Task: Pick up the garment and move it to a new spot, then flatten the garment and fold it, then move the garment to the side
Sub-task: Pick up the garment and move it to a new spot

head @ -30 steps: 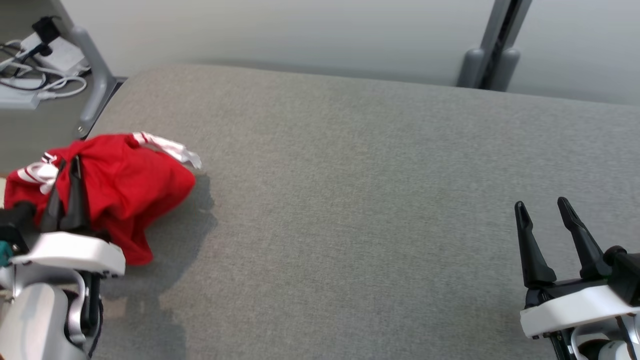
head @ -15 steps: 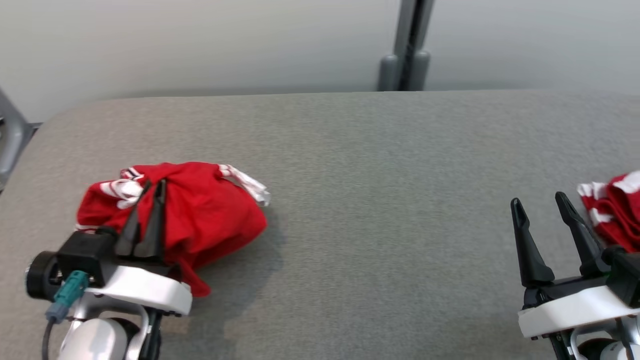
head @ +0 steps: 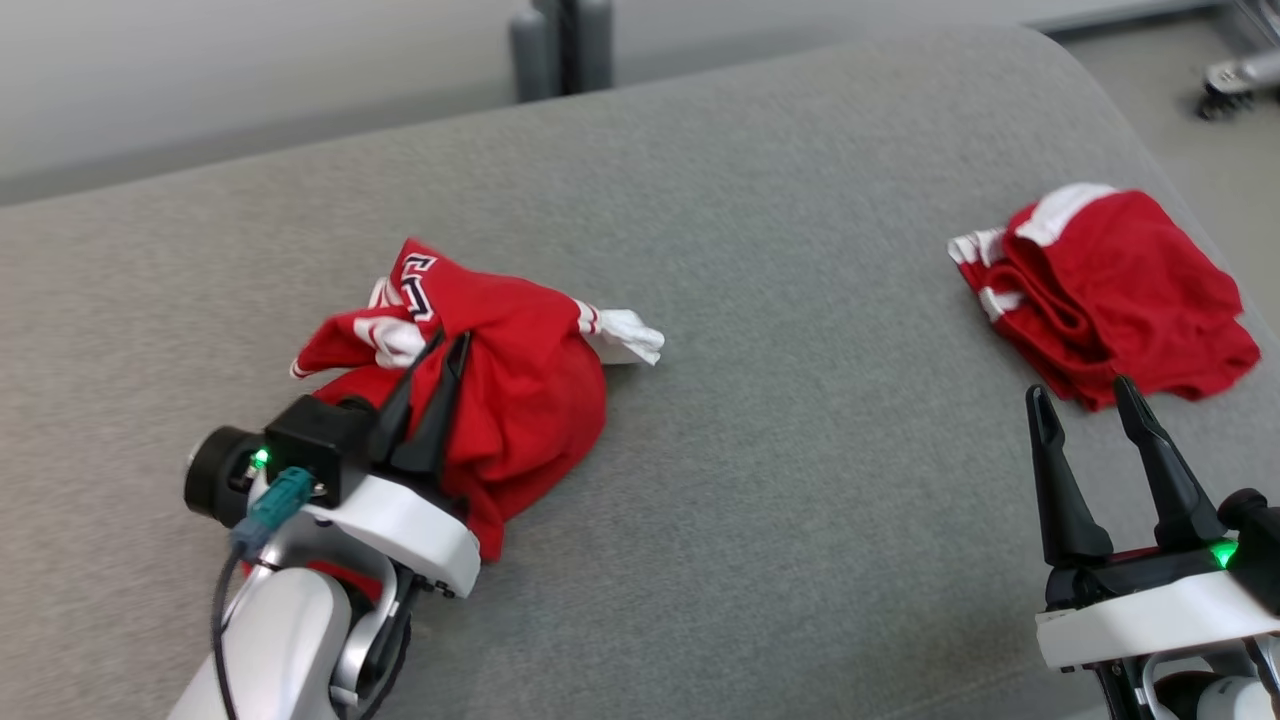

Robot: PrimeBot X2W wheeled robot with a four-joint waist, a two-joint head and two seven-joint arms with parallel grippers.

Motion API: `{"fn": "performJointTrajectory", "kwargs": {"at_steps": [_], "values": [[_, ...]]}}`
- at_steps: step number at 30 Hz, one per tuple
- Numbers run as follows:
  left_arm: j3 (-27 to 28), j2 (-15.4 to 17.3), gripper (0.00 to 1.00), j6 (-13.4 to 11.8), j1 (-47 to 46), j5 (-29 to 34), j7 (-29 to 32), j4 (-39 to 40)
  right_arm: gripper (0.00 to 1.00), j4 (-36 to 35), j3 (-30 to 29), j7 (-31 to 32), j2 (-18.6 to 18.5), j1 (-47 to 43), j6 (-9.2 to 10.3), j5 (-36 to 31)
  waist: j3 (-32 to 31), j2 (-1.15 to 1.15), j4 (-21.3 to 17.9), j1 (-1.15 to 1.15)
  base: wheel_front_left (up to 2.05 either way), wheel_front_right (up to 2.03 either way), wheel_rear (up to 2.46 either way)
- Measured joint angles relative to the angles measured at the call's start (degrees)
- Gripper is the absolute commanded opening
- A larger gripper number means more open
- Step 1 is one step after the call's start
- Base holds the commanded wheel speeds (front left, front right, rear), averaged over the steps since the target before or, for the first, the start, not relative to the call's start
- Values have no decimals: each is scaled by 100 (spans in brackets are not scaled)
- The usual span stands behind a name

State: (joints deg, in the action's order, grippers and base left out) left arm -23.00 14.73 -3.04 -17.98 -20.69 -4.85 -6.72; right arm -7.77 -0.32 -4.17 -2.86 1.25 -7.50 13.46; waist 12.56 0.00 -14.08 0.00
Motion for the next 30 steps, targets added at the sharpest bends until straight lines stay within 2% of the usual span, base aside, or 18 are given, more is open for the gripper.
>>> {"fn": "performJointTrajectory", "kwargs": {"at_steps": [8, 9, 10, 11, 12, 19, 30], "values": [[-242, -118, 0, 257, -21, -59, -76, -853, 100, 244, 53, -247, 0, 91, 0, 153, 470, 0, -324, 0, 0, 0, 0], [-258, -125, 12, 296, -23, -68, -100, -932, 100, 286, 57, -264, 0, 107, 0, 165, 506, 0, -327, 0, 0, 0, 0], [-272, -146, 49, 325, -24, -107, -125, -988, 100, 313, 63, -292, 0, 127, 0, 165, 521, 0, -310, 0, 0, 0, 0], [-292, -166, 49, 358, -24, -127, -140, -1021, 100, 336, 64, -294, 0, 158, 0, 165, 525, 0, -281, 0, 0, 0, 0], [-294, -190, 100, 399, -23, -172, -187, -1039, 100, 354, 69, -304, 2, 182, 0, 165, 518, 0, -240, 0, 0, 0, 0], [-238, -247, 100, 447, 166, -348, -547, -788, 100, 424, -4, -293, 2, 231, 0, 56, 341, 0, 133, 0, 0, 0, 0], [630, -103, 100, -56, 563, -508, -946, 255, 100, 382, -73, -137, 3, 226, 0, -85, -64, 0, 844, 0, 0, 0, 0]]}}
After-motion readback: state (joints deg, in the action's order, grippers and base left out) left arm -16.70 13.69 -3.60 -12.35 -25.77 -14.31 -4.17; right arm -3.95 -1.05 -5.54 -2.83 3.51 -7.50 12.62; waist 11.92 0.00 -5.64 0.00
